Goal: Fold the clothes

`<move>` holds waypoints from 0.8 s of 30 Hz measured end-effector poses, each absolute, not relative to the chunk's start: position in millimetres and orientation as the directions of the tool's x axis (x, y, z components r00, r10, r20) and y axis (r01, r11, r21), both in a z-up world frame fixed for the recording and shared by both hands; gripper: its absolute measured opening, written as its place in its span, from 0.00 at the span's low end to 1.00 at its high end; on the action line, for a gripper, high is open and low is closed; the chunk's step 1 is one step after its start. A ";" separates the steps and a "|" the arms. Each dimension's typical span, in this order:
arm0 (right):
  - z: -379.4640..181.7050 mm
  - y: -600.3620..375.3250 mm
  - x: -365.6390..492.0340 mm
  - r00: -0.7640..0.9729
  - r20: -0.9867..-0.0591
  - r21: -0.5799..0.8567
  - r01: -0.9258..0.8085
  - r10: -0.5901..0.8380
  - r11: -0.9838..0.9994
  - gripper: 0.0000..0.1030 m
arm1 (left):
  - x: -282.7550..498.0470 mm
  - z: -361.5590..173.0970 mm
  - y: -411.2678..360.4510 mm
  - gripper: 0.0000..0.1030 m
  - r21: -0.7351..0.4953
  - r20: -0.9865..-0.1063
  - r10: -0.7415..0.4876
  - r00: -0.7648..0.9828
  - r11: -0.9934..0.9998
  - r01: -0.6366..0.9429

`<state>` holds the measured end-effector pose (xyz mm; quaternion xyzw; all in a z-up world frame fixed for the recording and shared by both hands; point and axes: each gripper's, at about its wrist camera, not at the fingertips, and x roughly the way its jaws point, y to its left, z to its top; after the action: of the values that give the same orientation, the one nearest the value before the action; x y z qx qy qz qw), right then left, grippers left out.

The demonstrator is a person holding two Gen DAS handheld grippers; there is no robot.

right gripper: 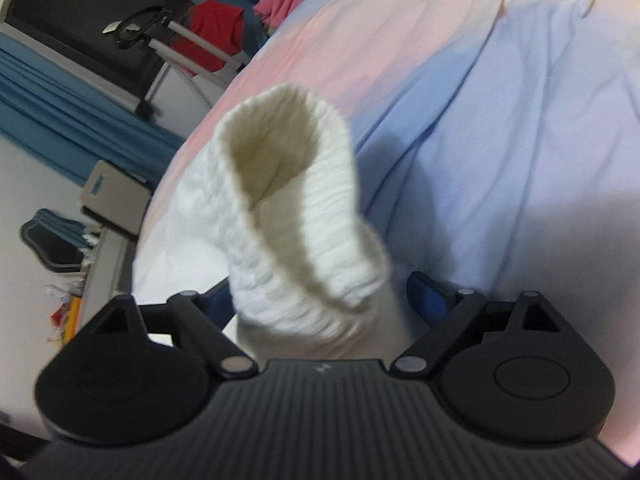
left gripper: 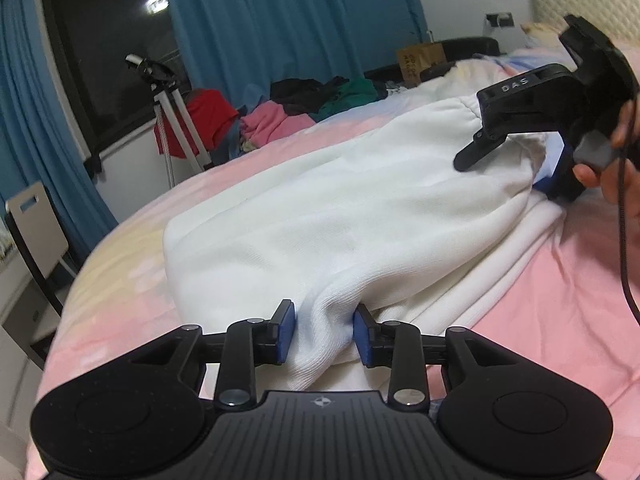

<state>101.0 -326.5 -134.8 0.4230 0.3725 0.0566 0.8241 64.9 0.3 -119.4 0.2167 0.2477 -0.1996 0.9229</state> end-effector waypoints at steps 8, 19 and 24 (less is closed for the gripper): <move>-101.9 -297.7 96.7 0.731 -0.562 0.629 0.074 0.388 0.774 0.83 | 72.4 -91.6 31.9 0.45 0.020 -0.556 -0.347 0.755 0.903 0.429; -92.8 -295.0 89.3 0.749 -0.612 0.574 0.197 0.256 0.795 0.36 | 105.2 -84.3 143.5 0.90 -0.632 -0.484 -0.445 0.754 0.773 0.051; -83.9 -293.2 90.6 0.783 -0.578 0.561 0.174 0.232 0.810 0.34 | 126.3 -127.6 159.8 0.84 -0.747 -0.566 -0.517 0.642 0.652 -0.133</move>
<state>90.6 -293.2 -83.9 0.3082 0.3291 0.0161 0.8924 126.3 159.8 -127.6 -0.4002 0.4060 -0.1180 0.8131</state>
